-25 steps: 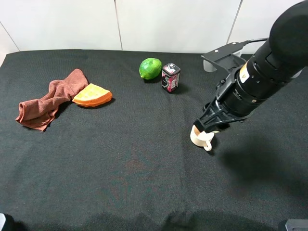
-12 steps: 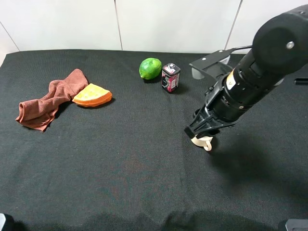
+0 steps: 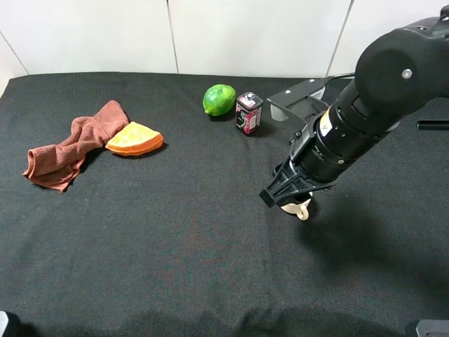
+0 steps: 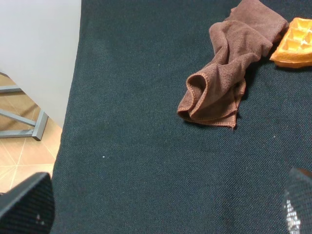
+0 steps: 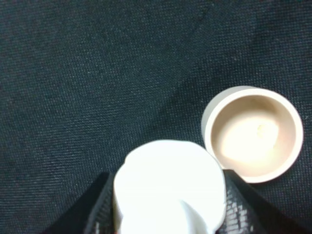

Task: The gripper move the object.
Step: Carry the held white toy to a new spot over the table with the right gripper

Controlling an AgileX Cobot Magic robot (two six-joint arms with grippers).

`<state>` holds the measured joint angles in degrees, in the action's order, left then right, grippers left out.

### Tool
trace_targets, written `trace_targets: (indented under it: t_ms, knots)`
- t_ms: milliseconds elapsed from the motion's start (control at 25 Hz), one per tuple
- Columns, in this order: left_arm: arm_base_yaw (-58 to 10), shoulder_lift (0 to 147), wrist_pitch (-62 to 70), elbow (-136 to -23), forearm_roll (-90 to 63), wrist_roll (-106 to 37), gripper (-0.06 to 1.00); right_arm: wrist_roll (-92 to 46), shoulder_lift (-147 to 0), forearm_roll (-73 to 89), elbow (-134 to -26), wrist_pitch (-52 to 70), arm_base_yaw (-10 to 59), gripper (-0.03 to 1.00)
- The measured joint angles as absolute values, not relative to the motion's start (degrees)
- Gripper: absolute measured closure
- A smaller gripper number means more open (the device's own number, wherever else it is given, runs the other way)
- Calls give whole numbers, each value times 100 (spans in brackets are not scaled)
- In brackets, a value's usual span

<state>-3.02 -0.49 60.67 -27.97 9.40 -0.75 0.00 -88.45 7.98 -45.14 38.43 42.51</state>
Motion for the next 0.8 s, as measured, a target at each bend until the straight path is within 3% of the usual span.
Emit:
trace_targets:
  t_ms: [800]
  knots:
    - [-302,-49,6067,-2797,940,-75,-5,-69,-9130,1030,-4518,3510,4860,63]
